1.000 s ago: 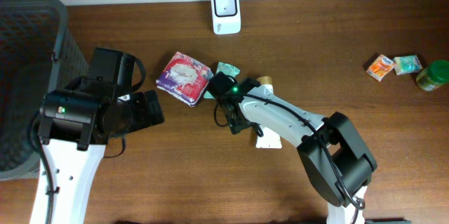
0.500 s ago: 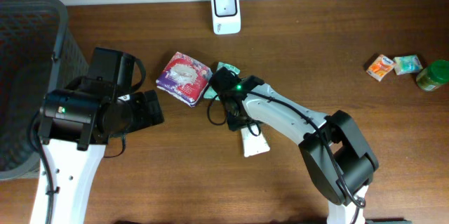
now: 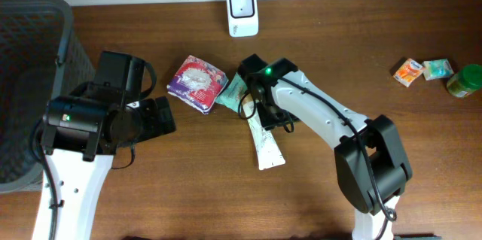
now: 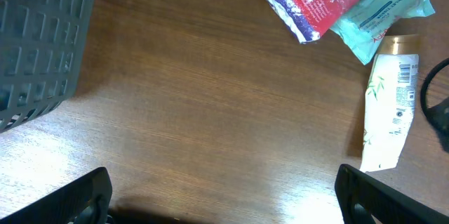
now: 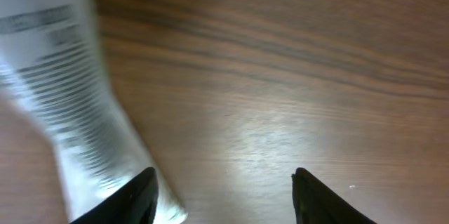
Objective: Scan the item barcode
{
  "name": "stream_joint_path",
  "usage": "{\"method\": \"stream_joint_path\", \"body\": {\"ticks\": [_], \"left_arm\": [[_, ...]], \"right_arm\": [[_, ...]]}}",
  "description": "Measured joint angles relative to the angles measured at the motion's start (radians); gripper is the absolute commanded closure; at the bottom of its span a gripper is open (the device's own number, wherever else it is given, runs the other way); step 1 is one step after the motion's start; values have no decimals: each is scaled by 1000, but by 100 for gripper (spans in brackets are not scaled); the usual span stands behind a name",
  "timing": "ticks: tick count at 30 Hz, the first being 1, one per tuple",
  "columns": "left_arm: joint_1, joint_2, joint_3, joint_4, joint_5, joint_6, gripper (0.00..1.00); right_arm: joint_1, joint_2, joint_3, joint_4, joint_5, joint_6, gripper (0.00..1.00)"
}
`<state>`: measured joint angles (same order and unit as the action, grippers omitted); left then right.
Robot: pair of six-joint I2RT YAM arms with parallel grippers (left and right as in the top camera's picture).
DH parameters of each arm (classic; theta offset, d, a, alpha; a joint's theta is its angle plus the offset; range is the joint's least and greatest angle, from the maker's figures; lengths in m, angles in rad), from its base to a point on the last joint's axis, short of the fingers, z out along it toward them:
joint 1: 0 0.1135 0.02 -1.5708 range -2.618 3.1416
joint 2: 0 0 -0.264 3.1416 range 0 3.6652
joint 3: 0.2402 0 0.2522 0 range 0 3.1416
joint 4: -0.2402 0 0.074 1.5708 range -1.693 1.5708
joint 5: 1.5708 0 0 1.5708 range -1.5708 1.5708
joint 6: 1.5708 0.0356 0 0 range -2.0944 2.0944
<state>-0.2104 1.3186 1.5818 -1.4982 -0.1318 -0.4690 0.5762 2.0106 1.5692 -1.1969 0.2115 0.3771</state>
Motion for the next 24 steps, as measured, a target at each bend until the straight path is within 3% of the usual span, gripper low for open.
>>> {"method": "stream_joint_path", "body": {"ticks": [2,6,10,13,20,24], "left_arm": [[0,0,0,-1,0,0,1],[0,0,0,-1,0,0,1],[0,0,0,1,0,0,1],[0,0,0,0,0,0,1],[0,0,0,0,0,0,1],[0,0,0,0,0,0,1]], "right_arm": [[44,0,41,-35,-28,-14,23],[113,0,143,10,-45,-22,23],[181,-1,36,182,-46,-22,23],[192,0,-109,271,13,-24,16],[60,1,-202,319,114,-30,16],[-19,1,-203,322,-22,-116,16]]}}
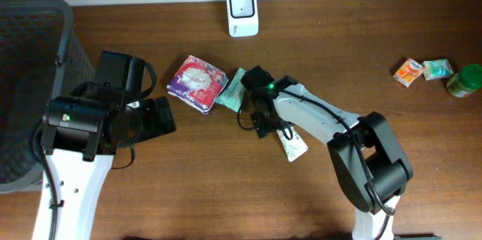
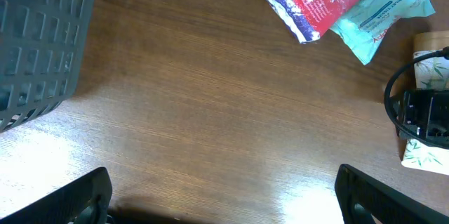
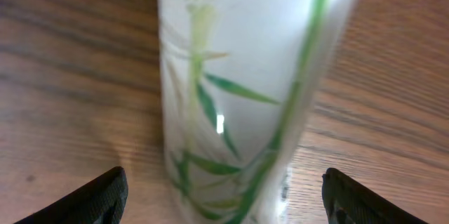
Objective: Scan the item barcode
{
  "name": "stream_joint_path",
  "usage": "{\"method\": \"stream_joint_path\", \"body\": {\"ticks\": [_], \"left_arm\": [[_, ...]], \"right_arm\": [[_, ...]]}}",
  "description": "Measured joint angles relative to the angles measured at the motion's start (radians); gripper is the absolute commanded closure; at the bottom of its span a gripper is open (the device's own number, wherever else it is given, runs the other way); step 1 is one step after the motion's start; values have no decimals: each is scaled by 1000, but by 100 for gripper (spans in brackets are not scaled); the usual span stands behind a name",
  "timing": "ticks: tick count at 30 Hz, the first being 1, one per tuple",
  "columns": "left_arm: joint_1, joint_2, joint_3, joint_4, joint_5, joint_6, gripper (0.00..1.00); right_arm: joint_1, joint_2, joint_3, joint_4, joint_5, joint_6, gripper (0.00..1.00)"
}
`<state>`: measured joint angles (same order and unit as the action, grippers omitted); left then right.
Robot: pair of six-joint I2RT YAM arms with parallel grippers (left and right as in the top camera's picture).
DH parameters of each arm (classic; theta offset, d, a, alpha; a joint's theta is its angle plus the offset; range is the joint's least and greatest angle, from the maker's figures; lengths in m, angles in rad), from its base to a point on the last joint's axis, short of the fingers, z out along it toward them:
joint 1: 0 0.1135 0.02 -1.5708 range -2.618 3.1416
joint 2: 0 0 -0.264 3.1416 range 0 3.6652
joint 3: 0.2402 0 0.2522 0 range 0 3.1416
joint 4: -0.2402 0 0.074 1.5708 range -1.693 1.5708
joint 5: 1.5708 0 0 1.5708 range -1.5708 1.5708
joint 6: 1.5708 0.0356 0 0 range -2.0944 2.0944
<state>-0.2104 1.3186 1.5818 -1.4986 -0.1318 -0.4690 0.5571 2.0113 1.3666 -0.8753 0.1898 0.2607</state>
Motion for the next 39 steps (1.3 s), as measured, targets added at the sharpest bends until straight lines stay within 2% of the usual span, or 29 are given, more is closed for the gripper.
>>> {"method": "stream_joint_path", "body": {"ticks": [5,6,7,8,11,15,16,21,22,25,27,29,32,34,35,36,37,38,39], "left_arm": [[0,0,0,0,0,0,1],[0,0,0,0,0,0,1],[0,0,0,0,0,0,1],[0,0,0,0,0,0,1],[0,0,0,0,0,0,1],[0,0,0,0,0,0,1],[0,0,0,0,0,0,1],[0,0,0,0,0,0,1],[0,0,0,0,0,0,1],[0,0,0,0,0,0,1],[0,0,0,0,0,0,1],[0,0,0,0,0,0,1],[0,0,0,0,0,0,1],[0,0,0,0,0,0,1],[0,0,0,0,0,0,1],[0,0,0,0,0,0,1],[0,0,0,0,0,0,1],[0,0,0,0,0,0,1],[0,0,0,0,0,0,1]], "right_arm": [[-59,0,0,-26,-132,-61,20],[-79,0,3,-62,-155,-63,14],[-92,2,18,-94,-169,-63,3],[-100,3,55,-136,-181,-64,1],[-114,2,123,-173,-208,-70,1],[-211,2,79,-106,-381,-141,3],[-229,2,50,-68,-428,-151,8],[-254,-10,-53,32,-546,-169,79],[-255,-11,-55,35,-548,-160,85],[-255,-17,-42,0,-551,-122,88],[-254,-5,17,-115,-491,-103,90],[-243,2,104,-214,-357,-62,90],[-178,2,146,-300,5,146,89],[-127,3,146,-280,146,224,81],[-108,6,137,-267,182,241,71],[-90,26,133,-269,193,259,51],[-70,42,132,-266,187,263,27],[-37,45,132,-266,172,266,21],[-8,45,132,-264,158,266,21]]}}
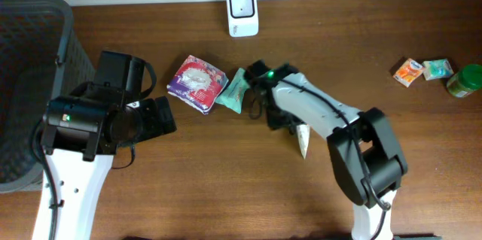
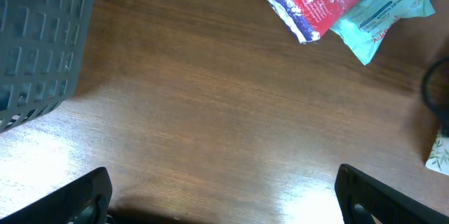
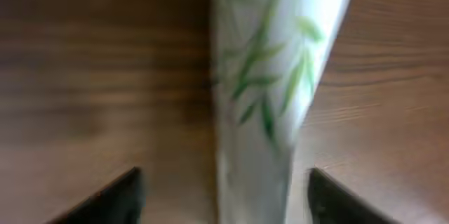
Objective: Scan the item barcode
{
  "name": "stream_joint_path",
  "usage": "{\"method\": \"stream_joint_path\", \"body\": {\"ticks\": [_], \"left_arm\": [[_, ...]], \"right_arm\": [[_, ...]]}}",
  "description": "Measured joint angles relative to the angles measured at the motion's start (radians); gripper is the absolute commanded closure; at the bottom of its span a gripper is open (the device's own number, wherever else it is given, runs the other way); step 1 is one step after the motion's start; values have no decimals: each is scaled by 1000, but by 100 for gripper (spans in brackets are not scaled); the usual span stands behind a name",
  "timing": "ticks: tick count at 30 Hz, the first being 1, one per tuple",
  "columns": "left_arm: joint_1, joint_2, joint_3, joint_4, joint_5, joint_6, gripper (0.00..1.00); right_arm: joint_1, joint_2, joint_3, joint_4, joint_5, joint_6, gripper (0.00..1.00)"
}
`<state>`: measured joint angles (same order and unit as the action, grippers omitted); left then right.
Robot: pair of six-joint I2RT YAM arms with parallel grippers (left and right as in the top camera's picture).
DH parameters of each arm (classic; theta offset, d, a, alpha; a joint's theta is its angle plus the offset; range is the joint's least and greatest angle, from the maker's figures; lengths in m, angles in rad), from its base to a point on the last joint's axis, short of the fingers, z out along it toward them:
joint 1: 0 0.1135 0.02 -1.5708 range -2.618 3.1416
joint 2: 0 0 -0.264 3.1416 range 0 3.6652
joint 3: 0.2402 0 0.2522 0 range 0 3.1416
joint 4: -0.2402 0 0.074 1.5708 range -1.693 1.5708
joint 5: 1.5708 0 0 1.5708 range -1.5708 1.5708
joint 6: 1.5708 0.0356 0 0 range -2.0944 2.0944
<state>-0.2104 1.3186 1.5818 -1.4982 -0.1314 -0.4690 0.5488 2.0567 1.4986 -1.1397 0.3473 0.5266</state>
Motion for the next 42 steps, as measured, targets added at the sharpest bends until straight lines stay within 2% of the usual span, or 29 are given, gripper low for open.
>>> {"method": "stream_joint_path", "body": {"ticks": [2,4,5,6,10,13,16,21,22,24,26,28,32,36,38,40,42], "left_arm": [[0,0,0,0,0,0,1],[0,0,0,-1,0,0,1],[0,0,0,0,0,0,1],[0,0,0,-1,0,0,1],[0,0,0,0,0,0,1],[0,0,0,0,0,0,1],[0,0,0,-2,0,0,1],[0,0,0,1,0,0,1],[0,0,0,0,0,0,1],[0,0,0,0,0,0,1],[0,0,0,0,0,0,1],[0,0,0,0,0,0,1],[0,0,0,0,0,0,1],[0,0,0,0,0,0,1],[0,0,0,0,0,0,1],[0,0,0,1,0,0,1],[0,0,0,0,0,0,1]], "right_arm": [[71,4,29,-21,-83,-4,21],[82,9,146,-72,-177,-58,19],[76,9,210,-109,-200,-80,13],[63,14,260,-177,-203,-91,0],[-148,14,321,-271,-243,-247,1],[-377,14,284,-274,-571,-545,0],[-468,14,98,-148,-782,-662,10],[-470,10,-156,153,-985,-628,37],[-470,6,-175,190,-1010,-605,45],[-470,-1,-219,255,-1047,-578,69],[-470,0,-240,266,-1048,-570,87],[-471,0,-241,264,-1083,-563,94],[-472,0,-244,267,-1173,-558,96],[-472,-8,-220,250,-1316,-636,96],[-472,-105,-186,188,-1365,-706,96],[-469,-298,-160,174,-1407,-841,96],[-455,-399,-149,187,-1423,-907,96]]}}
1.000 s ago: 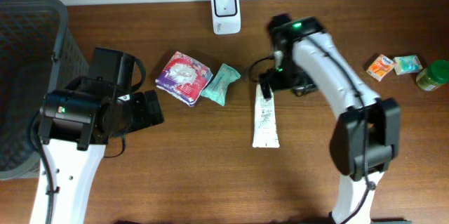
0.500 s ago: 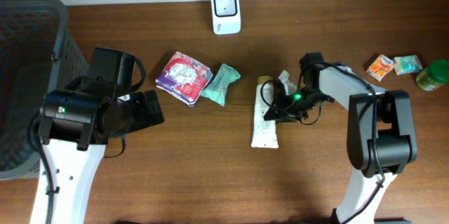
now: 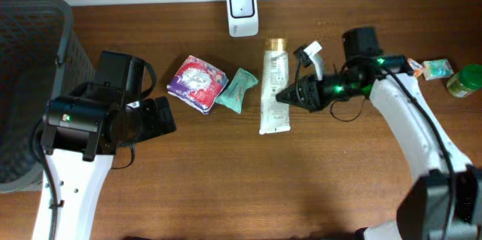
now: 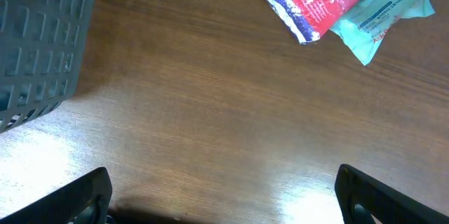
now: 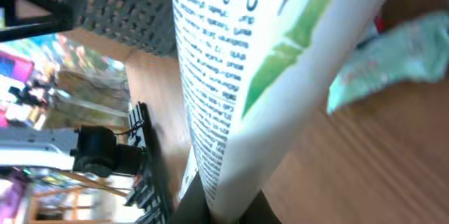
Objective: Scan the item barcode
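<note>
The white tube with green leaf print (image 3: 273,86) has its gold cap pointing at the white scanner (image 3: 242,1) by the back edge. My right gripper (image 3: 288,98) is shut on the tube's lower part from the right. In the right wrist view the tube (image 5: 238,62) fills the frame, printed text facing the camera, and the right gripper (image 5: 221,213) is clamped at its base. My left gripper (image 3: 162,116) stands open over bare wood at the left; its fingertips (image 4: 84,196) show at the lower corners of the left wrist view.
A dark mesh basket (image 3: 30,82) stands at the far left. A purple packet (image 3: 197,82) and a teal packet (image 3: 239,89) lie left of the tube. Small orange and teal packets (image 3: 410,71) and a green jar (image 3: 465,80) sit at the far right.
The right gripper was open, astride the tube at mid-table. Now it is shut on the tube, the arm reaches in from the right, and the tube sits below the scanner. Left arm unmoved.
The tube first lay slanted on the table with the open right gripper beside its upper end. Then the tube, turned, lay between the open fingers, and again a moment later. Now the gripper holds it lengthwise in front of the scanner.
</note>
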{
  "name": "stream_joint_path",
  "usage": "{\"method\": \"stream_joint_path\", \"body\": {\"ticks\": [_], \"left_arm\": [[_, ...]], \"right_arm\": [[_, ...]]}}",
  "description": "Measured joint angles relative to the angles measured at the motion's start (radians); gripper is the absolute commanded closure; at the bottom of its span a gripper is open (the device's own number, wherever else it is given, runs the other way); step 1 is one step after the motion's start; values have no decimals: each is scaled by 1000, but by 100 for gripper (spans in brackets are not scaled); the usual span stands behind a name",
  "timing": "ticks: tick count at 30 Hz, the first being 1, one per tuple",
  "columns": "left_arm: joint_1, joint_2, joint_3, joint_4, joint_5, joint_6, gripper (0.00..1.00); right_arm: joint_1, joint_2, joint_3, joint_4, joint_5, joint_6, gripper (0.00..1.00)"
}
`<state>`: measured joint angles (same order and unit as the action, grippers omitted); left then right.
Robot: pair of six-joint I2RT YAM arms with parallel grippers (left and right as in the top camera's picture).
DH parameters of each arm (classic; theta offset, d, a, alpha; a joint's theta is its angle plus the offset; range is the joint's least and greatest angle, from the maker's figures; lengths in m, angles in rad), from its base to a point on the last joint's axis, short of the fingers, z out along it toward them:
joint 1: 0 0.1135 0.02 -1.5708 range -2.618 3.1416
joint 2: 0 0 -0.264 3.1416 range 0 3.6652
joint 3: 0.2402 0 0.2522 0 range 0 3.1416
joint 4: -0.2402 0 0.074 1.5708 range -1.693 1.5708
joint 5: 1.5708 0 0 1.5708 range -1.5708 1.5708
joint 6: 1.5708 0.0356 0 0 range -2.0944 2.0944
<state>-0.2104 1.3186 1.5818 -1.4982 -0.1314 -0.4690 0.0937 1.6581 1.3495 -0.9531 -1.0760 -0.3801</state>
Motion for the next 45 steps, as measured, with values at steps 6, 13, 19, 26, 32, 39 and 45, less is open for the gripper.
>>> {"method": "stream_joint_path", "body": {"ticks": [6,13,19,26,32,39,45], "left_arm": [[0,0,0,0,0,0,1],[0,0,0,0,0,0,1],[0,0,0,0,0,0,1],[0,0,0,0,0,0,1],[0,0,0,1,0,0,1],[0,0,0,0,0,0,1],[0,0,0,0,0,0,1]], "right_arm": [[160,-44,1,108,-23,2,96],[160,-44,1,120,-13,84,96],[160,-44,1,120,-13,90,96],[160,-41,1,120,11,110,96],[211,-40,-27,117,494,373,96],[223,79,-153,117,1046,703,96],[224,114,-157,101,1092,722,84]]}}
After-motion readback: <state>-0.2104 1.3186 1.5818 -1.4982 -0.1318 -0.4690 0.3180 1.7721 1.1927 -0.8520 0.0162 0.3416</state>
